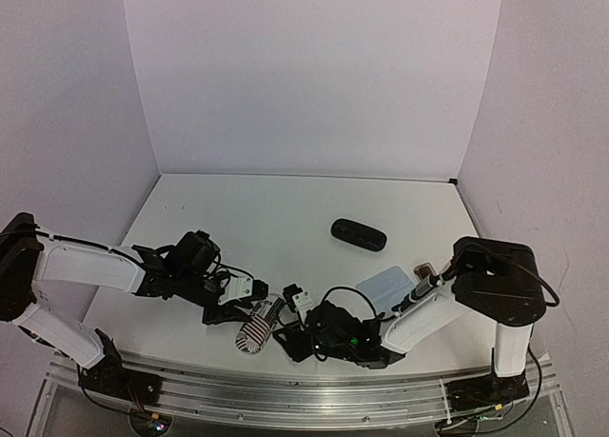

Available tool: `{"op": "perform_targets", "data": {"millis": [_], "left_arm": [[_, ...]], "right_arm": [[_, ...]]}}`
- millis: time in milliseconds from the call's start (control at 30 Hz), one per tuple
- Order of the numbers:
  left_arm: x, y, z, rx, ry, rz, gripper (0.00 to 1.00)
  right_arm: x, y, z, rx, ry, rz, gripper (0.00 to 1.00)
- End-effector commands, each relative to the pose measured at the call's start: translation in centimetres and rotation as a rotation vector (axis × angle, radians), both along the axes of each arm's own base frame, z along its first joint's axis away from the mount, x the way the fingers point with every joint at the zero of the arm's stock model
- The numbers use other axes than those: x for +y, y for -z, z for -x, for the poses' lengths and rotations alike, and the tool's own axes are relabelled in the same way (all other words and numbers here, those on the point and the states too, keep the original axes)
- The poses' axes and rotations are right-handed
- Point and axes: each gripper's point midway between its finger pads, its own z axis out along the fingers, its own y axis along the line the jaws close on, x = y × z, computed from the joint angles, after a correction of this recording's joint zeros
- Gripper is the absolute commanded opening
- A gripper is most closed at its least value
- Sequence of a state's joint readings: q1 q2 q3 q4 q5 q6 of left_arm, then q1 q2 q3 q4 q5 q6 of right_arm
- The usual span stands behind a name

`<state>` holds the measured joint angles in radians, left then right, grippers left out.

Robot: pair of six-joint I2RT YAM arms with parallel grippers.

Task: Organize the sunglasses
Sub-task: Close the sunglasses case at the center of the board.

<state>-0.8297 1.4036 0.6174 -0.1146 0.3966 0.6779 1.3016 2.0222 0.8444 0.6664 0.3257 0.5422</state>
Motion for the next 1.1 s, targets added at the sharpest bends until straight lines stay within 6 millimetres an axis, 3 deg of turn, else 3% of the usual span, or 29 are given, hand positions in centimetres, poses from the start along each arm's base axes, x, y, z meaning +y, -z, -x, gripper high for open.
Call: {"op": "perform_targets", "data": {"millis": [0, 133, 267, 367, 567, 733, 867, 1067], "left_arm": [[-0.7, -2.9, -0.7, -0.014, -0.014, 0.052, 0.35], [-0.5, -2.7, -0.1, -0.003, 0.009, 0.042, 0.38], [-0.3, -2.6, 0.4, 0.012, 0.021, 0.038, 0.46], [0.0, -1.8, 0.9, 0.064, 0.017, 0.019, 0.54], [0.5, -1.2, 0.0, 0.092, -0.084, -0.001, 0.72], [2.1, 0.5, -1.0, 0.185, -0.197, -0.047, 0.8], [3.0, 0.9, -1.9, 0.224, -0.229, -0.074, 0.99], [2.8, 1.5, -3.0, 0.183, -0.218, -0.112, 1.0]], "right_arm": [[-0.9, -1.3, 2.4, 0.116, -0.079, -0.017, 0.42], [-2.1, -1.0, 3.6, 0.167, -0.108, 0.01, 0.44], [-2.1, -0.3, 3.1, 0.185, -0.115, 0.044, 0.41], [-1.4, 0.7, 2.0, 0.189, -0.119, 0.07, 0.4], [1.1, 1.8, 1.6, 0.191, -0.163, 0.074, 0.41], [2.5, 1.9, 0.5, 0.155, -0.141, 0.071, 0.41], [4.0, 1.4, -1.2, 0.122, -0.099, 0.053, 0.4], [5.1, 1.1, -2.3, 0.12, -0.06, 0.027, 0.39]]}}
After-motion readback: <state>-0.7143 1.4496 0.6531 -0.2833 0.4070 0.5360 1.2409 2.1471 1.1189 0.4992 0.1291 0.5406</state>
